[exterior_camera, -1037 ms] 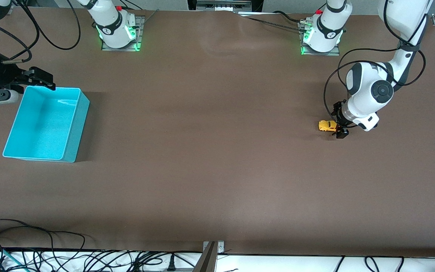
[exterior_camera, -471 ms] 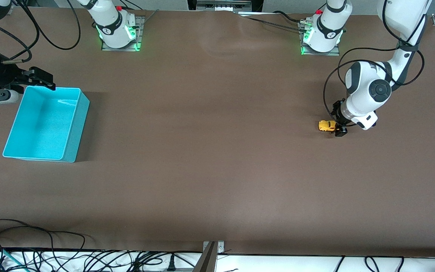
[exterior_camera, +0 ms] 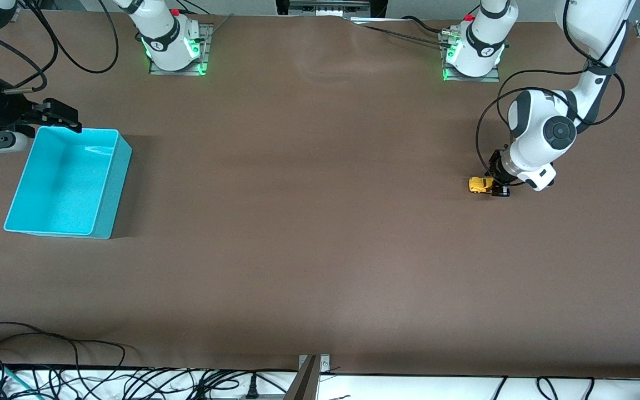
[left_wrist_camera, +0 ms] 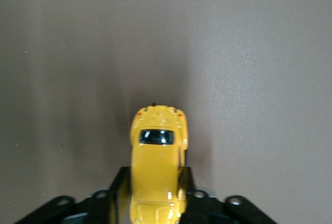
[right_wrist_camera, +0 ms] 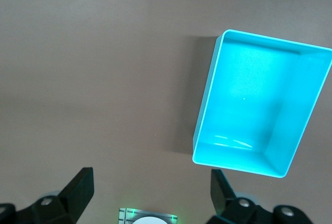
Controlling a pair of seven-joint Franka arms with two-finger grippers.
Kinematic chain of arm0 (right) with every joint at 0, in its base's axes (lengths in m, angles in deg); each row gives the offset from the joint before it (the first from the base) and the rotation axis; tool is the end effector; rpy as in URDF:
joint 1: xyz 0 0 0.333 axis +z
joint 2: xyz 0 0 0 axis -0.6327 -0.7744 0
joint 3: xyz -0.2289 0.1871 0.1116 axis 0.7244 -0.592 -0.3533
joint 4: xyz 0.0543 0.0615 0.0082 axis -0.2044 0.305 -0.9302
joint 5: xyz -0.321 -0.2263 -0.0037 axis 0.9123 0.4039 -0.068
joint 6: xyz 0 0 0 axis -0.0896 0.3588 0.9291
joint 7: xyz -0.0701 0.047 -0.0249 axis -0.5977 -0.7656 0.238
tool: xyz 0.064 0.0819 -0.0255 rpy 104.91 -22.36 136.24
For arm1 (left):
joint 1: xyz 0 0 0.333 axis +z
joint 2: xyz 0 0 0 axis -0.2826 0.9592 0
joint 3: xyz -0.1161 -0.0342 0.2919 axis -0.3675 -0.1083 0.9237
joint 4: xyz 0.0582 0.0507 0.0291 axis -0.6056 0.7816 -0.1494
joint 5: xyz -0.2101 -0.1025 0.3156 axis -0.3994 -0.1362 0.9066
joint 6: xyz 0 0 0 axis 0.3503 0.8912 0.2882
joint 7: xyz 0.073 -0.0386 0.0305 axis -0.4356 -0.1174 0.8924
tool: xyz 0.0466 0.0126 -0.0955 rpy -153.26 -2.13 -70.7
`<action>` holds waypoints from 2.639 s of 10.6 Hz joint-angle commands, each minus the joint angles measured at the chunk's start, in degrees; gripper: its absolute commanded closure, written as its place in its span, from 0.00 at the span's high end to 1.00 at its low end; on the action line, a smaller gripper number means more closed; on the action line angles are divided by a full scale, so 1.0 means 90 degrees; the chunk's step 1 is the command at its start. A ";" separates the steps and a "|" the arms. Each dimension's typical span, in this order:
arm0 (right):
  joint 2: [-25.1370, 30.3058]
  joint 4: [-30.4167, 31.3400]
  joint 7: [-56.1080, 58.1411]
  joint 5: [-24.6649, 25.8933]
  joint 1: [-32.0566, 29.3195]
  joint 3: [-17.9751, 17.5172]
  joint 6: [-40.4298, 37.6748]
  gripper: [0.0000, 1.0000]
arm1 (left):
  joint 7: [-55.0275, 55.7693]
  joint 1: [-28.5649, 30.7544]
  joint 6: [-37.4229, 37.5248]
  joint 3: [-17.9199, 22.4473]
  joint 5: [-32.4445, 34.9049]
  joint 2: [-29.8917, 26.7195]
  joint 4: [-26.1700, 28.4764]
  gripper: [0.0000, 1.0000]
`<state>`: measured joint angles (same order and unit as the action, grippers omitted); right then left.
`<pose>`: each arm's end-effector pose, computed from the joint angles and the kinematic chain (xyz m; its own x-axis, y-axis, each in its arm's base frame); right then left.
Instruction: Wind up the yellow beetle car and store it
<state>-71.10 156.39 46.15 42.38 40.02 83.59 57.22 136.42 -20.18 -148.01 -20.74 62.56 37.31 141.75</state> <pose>0.5538 0.0106 0.5792 0.9826 0.1253 -0.1374 0.1240 -0.9921 -0.0181 0.4847 -0.0121 0.1968 -0.0058 1.0000 0.0011 0.9982 0.0059 -0.0595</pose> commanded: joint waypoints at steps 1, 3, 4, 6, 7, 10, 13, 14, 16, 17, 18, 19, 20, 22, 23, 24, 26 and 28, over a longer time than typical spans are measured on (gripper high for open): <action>-0.0006 -0.0084 -0.0048 0.0089 0.0003 -0.0018 -0.0101 1.00 | 0.0346 -0.0050 -0.0028 -0.0001 0.0197 -0.0265 0.0156 0.00; -0.0006 -0.0084 -0.0048 0.0089 0.0013 -0.0018 -0.0091 1.00 | 0.0307 -0.0050 0.0234 -0.0196 0.0197 -0.0430 0.0108 0.00; -0.0006 -0.0084 -0.0048 0.0089 0.0013 -0.0018 -0.0101 1.00 | 0.0268 -0.0040 0.0410 -0.0380 0.0197 -0.0499 0.0088 0.00; -0.0006 -0.0084 -0.0058 0.0089 0.0013 -0.0018 -0.0101 1.00 | 0.0491 -0.0040 0.0412 -0.0722 0.0178 -0.0558 0.0059 0.00; -0.0006 -0.0084 -0.0058 0.0089 0.0013 -0.0018 -0.0091 1.00 | 0.0918 -0.0040 0.0412 -0.0888 0.0178 -0.0529 0.0020 0.00; -0.0006 -0.0084 -0.0048 0.0089 0.0013 -0.0018 -0.0091 1.00 | 0.0980 -0.0050 0.0353 -0.1241 0.0100 -0.0228 -0.0164 0.00; -0.0006 -0.0084 -0.0048 0.0089 0.0012 -0.0018 -0.0091 1.00 | 0.1204 -0.0069 0.0334 -0.1290 0.0042 0.0018 -0.0410 0.00; -0.0006 -0.0084 -0.0048 0.0089 0.0013 -0.0018 -0.0091 1.00 | 0.1224 -0.0070 0.0324 -0.1290 0.0003 0.0115 -0.0478 0.00; -0.0006 -0.0084 -0.0048 0.0089 0.0013 -0.0018 -0.0091 1.00 | 0.1370 -0.0031 0.0053 -0.1281 -0.0017 0.0242 -0.0479 0.00; -0.0006 -0.0084 -0.0048 0.0089 0.0013 -0.0018 -0.0091 1.00 | 0.1390 0.0008 -0.0037 -0.1281 -0.0008 0.0301 -0.0479 0.00; -0.0006 -0.0084 -0.0048 0.0089 0.0003 -0.0018 -0.0091 1.00 | 0.1381 0.0047 -0.0086 -0.1271 0.0002 0.0340 -0.0479 0.00; -0.0006 -0.0084 -0.0058 0.0089 0.0012 -0.0018 -0.0091 1.00 | 0.1342 0.0125 -0.0096 -0.1261 0.0051 0.0408 -0.0479 0.00; -0.0006 -0.0084 -0.0058 0.0089 0.0013 -0.0018 -0.0091 1.00 | 0.1294 0.0242 -0.0096 -0.1251 0.0099 0.0447 -0.0479 0.00; -0.0006 -0.0084 -0.0048 0.0089 0.0013 -0.0018 -0.0091 1.00 | 0.1235 0.0563 -0.0106 -0.1242 0.0410 0.0525 -0.0479 0.00; -0.0006 -0.0084 -0.0058 0.0089 0.0013 -0.0018 -0.0091 1.00 | 0.1234 0.0739 -0.0106 -0.1242 0.0596 0.0545 -0.0488 0.00; -0.0006 -0.0084 -0.0048 0.0089 0.0013 -0.0018 -0.0091 1.00 | 0.1196 0.0934 -0.0106 -0.1242 0.0830 0.0555 -0.0488 0.00; -0.0006 -0.0084 -0.0048 0.0089 0.0012 -0.0018 -0.0091 1.00 | 0.0827 0.1344 -0.0106 -0.1242 0.1153 0.0652 -0.0498 0.00; 0.0003 -0.0084 -0.0058 0.0089 0.0013 -0.0018 -0.0091 1.00 | 0.0396 0.1658 -0.0106 -0.1242 0.1155 0.0662 -0.0498 0.00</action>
<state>-71.10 156.39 46.15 42.39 40.05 83.57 57.22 142.81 -7.59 -147.58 -31.93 70.77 39.50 138.56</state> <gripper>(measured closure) 0.000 0.608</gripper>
